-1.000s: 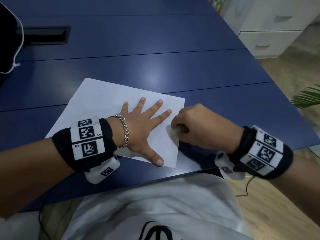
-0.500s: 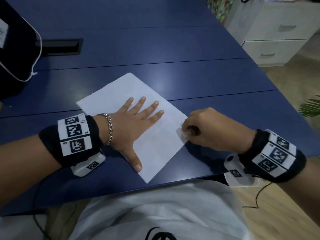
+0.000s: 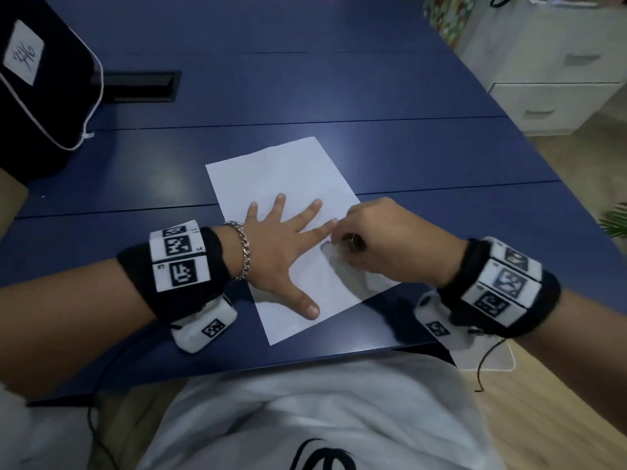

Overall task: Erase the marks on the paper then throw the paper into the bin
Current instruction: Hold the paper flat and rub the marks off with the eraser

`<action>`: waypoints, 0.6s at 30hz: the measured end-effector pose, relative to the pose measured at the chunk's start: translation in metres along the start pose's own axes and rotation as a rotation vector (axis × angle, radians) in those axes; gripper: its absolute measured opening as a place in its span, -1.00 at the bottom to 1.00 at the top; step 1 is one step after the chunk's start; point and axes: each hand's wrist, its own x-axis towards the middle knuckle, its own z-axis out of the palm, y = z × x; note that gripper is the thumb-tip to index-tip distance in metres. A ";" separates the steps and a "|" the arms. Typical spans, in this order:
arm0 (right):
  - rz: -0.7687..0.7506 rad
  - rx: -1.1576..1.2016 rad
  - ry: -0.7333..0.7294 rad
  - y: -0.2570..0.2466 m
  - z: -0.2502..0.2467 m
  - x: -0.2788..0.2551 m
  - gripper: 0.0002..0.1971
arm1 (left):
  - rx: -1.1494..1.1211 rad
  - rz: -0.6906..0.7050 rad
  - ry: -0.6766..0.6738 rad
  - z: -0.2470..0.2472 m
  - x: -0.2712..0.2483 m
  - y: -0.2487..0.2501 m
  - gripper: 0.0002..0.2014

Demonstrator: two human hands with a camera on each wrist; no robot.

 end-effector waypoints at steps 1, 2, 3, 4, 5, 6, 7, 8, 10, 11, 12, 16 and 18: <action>0.004 -0.026 -0.021 -0.003 0.003 -0.001 -0.90 | 0.010 -0.015 0.000 0.001 0.002 0.001 0.48; -0.017 -0.038 -0.047 -0.009 0.007 -0.005 -0.87 | 0.019 -0.025 0.002 0.002 0.003 0.002 0.50; -0.067 -0.035 -0.087 -0.016 0.009 -0.011 -0.84 | 0.024 -0.036 0.003 0.003 0.003 0.003 0.51; -0.120 -0.011 -0.142 -0.023 0.011 -0.017 -0.81 | 0.028 -0.044 0.004 0.004 0.004 0.003 0.51; -0.148 0.006 -0.196 -0.026 0.011 -0.021 -0.80 | 0.029 -0.048 0.004 0.004 0.004 0.003 0.53; -0.149 -0.007 -0.217 -0.024 0.009 -0.020 -0.80 | 0.028 -0.048 0.005 0.004 0.004 0.003 0.54; -0.111 -0.042 -0.201 -0.016 0.006 -0.013 -0.80 | 0.023 -0.045 0.006 0.005 0.005 0.002 0.55; -0.052 -0.084 -0.157 -0.006 0.002 -0.004 -0.80 | 0.018 -0.044 0.007 0.005 0.005 0.002 0.55; 0.029 -0.124 -0.078 0.006 -0.004 0.004 -0.82 | 0.015 -0.045 0.004 0.005 0.005 0.001 0.55; 0.031 -0.130 -0.072 0.003 -0.003 0.002 -0.83 | 0.017 -0.045 0.002 0.005 0.005 0.001 0.55; 0.002 -0.127 -0.096 -0.006 0.000 -0.002 -0.83 | 0.019 -0.048 0.002 0.005 0.005 0.001 0.55; -0.052 -0.055 -0.232 -0.019 0.004 -0.018 -0.83 | 0.026 -0.049 -0.001 0.005 0.005 0.001 0.55; 0.039 -0.068 -0.112 0.003 -0.002 -0.013 -0.86 | 0.017 -0.048 -0.006 0.005 0.006 0.001 0.56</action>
